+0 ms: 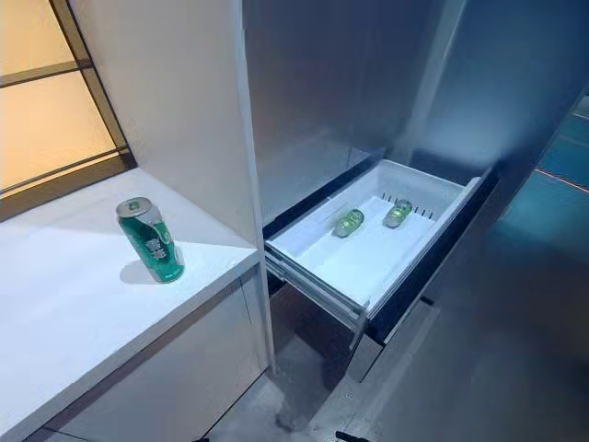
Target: Put drinks into fridge and close the fridge
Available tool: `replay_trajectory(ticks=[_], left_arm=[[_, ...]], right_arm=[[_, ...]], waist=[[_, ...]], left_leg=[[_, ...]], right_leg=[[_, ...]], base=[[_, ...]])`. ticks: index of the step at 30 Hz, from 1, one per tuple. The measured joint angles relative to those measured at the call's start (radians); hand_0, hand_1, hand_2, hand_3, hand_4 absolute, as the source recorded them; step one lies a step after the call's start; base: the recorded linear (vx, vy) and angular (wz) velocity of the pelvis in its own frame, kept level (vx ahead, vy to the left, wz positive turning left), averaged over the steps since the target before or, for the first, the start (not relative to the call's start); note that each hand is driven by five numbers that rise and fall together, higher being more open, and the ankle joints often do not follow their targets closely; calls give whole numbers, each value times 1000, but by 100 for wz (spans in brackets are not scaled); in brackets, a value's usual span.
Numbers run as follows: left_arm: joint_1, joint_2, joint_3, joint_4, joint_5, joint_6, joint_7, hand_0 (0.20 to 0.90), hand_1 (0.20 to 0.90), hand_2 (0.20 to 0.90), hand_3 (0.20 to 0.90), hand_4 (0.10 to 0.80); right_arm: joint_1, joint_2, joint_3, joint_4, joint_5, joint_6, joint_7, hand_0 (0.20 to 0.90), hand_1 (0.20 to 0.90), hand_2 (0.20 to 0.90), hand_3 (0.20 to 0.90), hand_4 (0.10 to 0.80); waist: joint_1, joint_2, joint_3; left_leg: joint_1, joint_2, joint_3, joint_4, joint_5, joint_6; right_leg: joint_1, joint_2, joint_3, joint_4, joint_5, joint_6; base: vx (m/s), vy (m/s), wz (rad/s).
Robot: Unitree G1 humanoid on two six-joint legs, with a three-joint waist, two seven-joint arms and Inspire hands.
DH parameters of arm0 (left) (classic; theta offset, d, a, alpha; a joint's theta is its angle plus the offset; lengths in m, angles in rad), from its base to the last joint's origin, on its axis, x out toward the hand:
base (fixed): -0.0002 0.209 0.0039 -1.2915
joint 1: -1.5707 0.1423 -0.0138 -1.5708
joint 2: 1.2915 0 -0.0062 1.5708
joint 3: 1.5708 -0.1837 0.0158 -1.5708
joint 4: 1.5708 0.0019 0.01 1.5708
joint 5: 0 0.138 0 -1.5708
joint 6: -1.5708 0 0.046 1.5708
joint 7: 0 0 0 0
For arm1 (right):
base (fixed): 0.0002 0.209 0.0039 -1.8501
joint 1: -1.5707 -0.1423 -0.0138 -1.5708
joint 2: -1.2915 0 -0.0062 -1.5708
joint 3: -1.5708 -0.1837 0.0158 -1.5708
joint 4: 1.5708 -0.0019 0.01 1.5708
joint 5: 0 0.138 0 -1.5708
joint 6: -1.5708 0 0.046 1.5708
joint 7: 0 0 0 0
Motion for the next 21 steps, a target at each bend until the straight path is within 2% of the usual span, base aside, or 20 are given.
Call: replay_trajectory(ticks=[11,16,21], left_arm=[[1,-1,-1,5,18,-32,32,900,900,900,900,800],[0,0,-10,7,107,-102,136,900,900,900,900,800],[0,15,-51,5,164,-154,163,900,900,900,900,800]], right_arm=[[-4,0,0,6,0,0,1,900,900,900,900,800],[-6,0,0,7,-1,0,2,900,900,900,900,800],[-7,-4,0,7,-1,0,2,900,900,900,900,800]], waist=[[0,0,2],[-1,2,3],[-1,8,8]], left_leg=[[0,0,-1,0,1,-1],[0,0,-5,0,1,-1],[0,0,-5,0,1,-1]], right_leg=[[2,0,-4,0,0,0],[2,0,-5,0,-1,-1],[1,0,-5,0,-1,-1]], base=[[0,0,0],[0,0,0],[0,0,0]])
